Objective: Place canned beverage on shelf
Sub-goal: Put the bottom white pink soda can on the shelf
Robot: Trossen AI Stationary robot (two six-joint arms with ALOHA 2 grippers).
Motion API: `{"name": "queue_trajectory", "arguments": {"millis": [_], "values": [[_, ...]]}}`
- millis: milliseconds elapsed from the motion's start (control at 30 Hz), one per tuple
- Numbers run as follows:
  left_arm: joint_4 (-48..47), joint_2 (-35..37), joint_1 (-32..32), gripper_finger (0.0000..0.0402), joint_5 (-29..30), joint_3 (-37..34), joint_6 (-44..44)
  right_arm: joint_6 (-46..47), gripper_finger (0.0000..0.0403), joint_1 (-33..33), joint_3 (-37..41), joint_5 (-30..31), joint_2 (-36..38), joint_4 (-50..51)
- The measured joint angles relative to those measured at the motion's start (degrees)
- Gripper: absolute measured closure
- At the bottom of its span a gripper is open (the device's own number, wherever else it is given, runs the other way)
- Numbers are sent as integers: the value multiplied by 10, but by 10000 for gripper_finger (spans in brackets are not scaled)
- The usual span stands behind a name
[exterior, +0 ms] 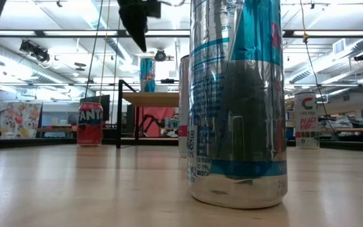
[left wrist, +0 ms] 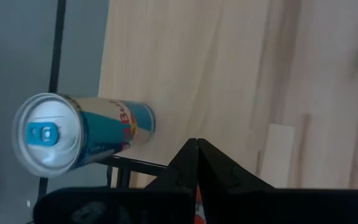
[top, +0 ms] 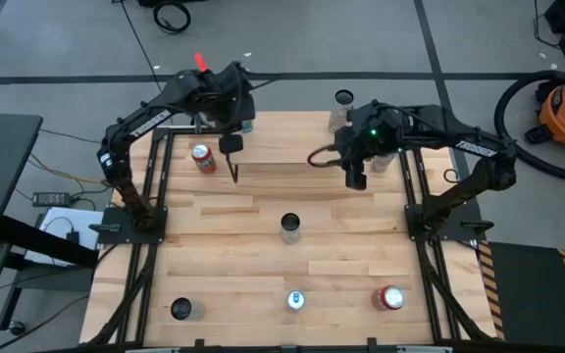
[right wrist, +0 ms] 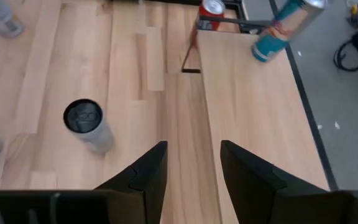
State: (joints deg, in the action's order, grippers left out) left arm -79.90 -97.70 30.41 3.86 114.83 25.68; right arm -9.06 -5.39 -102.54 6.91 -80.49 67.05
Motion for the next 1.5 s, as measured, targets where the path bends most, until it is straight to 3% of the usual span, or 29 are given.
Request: {"name": "queue_trajectory", "arguments": {"millis": [267, 567, 1200, 1500], "values": [[0, 64, -42, 393, 0, 0, -41, 3, 244, 45, 0, 40, 0, 0], [-5, 105, -83, 393, 0, 0, -77, 0, 244, 93, 0, 31, 0, -1], [-9, 105, -91, 393, 0, 0, -76, -1, 244, 96, 0, 14, 0, -127], [-10, 105, -91, 393, 0, 0, -62, 38, 225, 94, 0, -20, 0, -115]]}}
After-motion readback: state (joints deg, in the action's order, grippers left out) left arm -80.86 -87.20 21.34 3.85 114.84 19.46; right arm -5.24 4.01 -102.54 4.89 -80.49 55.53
